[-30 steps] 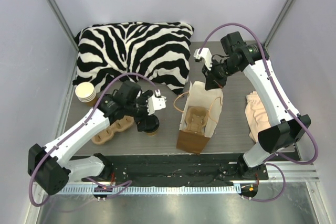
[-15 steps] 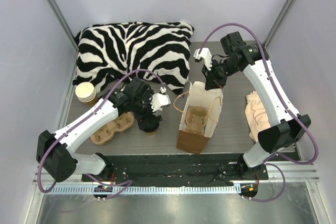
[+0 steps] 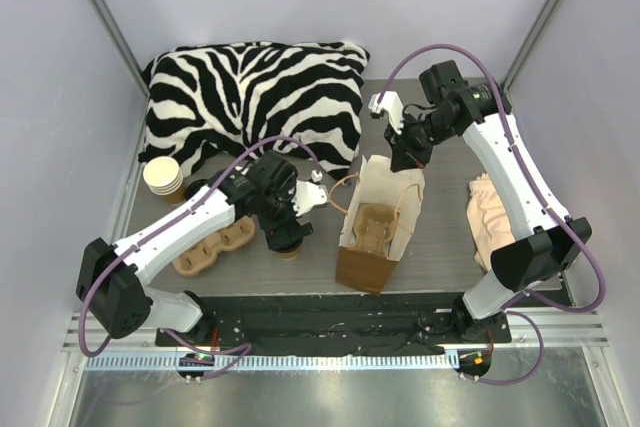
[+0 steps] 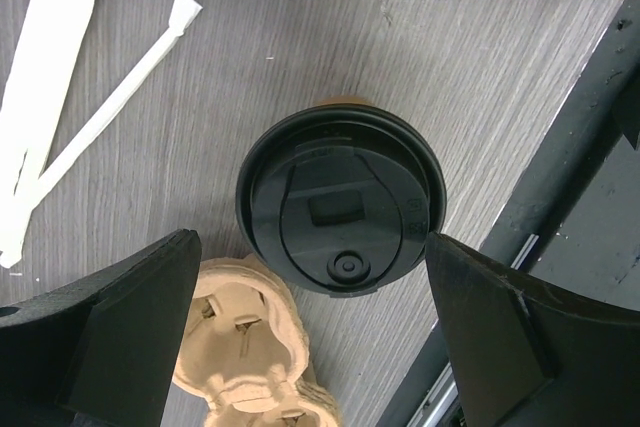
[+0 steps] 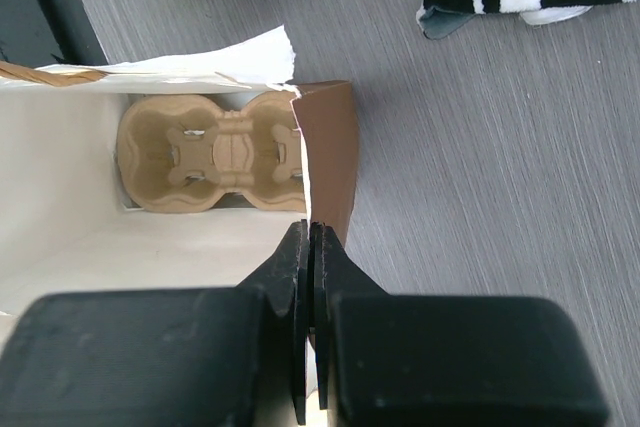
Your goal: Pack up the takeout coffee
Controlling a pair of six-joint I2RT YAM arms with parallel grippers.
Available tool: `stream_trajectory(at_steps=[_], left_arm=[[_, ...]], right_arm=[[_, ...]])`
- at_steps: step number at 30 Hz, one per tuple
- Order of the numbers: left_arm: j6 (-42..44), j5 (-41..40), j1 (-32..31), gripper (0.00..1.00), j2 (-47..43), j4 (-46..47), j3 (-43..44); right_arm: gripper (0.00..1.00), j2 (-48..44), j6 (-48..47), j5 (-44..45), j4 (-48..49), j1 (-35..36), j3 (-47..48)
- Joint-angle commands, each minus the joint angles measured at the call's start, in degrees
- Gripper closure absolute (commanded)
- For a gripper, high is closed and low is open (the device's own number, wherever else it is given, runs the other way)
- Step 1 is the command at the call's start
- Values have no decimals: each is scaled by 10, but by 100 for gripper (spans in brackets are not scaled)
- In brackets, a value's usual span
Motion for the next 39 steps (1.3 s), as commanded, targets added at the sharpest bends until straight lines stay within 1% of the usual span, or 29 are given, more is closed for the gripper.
stream_trajectory(at_steps=[1, 11, 20, 27, 36, 38, 39], left_arm=[[-6, -2, -8, 0, 1, 0, 19], [-9, -9, -11, 0, 16, 6, 18], [-14, -15, -17, 4, 28, 17, 10], [-13, -22, -24, 12, 31, 21, -7], [-9, -24, -25, 13, 36, 24, -27], [-10, -24, -25, 16, 37, 26, -33], [-10, -24, -25, 19, 37, 26, -34]], right_arm=[[99, -1, 5, 1, -31, 3, 8], [99, -1, 5, 0, -31, 3, 5], [99, 0, 5, 0, -30, 3, 3], [99, 0, 5, 0, -31, 3, 3], [99, 1, 5, 2, -31, 3, 4], [99, 2, 5, 2, -31, 3, 4], [99, 1, 5, 2, -31, 3, 3]])
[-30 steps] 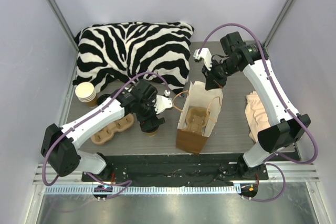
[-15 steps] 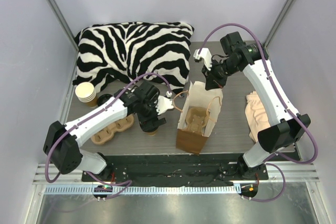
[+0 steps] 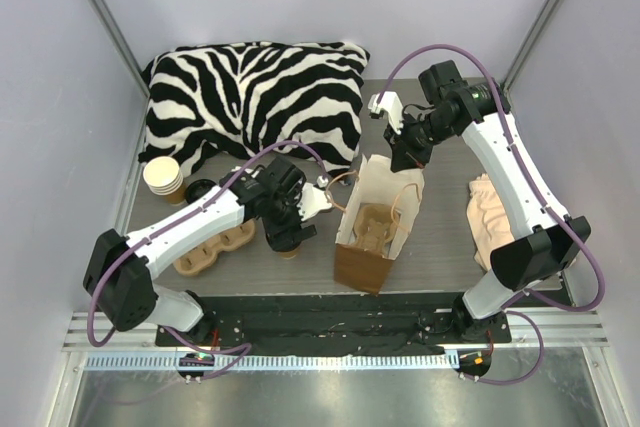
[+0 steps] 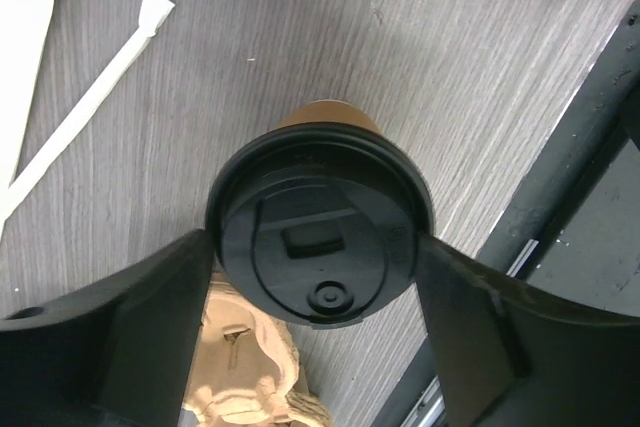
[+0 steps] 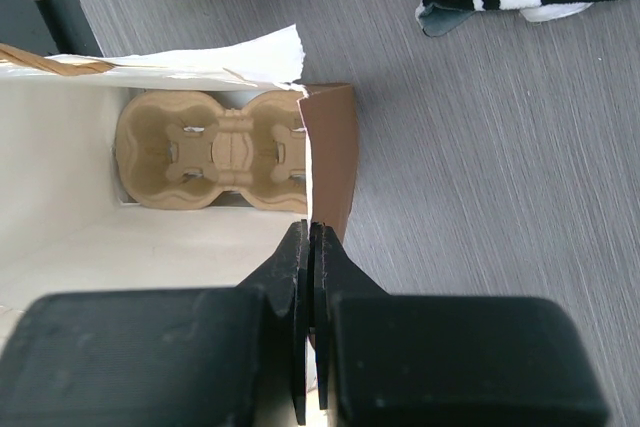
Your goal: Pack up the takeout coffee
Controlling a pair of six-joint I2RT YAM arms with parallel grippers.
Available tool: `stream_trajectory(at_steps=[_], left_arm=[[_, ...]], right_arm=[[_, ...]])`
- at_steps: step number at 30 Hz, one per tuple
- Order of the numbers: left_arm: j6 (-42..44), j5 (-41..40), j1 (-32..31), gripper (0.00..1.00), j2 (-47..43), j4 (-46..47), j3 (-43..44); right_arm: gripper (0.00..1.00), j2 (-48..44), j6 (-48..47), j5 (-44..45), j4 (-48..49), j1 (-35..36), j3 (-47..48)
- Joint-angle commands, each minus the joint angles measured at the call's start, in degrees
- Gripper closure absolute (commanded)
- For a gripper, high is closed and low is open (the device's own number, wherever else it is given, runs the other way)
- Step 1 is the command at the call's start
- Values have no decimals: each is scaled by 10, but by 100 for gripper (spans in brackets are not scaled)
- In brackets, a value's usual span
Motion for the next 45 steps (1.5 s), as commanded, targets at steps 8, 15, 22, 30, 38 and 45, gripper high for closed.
stream_trajectory(at_steps=[8, 15, 22, 30, 38, 45], left_arm=[[-6, 25, -4, 55, -15, -28, 14], [-28, 42, 7, 71, -72, -66, 41], [-85, 78, 80, 75, -125, -66, 57], [-141, 66, 126, 76, -166, -53, 79], [-132, 68, 134, 77, -180, -82, 213], [-118, 103, 134, 77, -156, -130, 391]], right_arm=[[99, -1, 5, -3, -28, 2, 7], [99, -12, 9, -16, -14, 3, 10], [99, -29, 8, -25, -12, 9, 29], [99, -63, 23, 9, 1, 67, 61], [99, -83, 75, 70, 16, 121, 52], [99, -99, 129, 93, 46, 134, 27]])
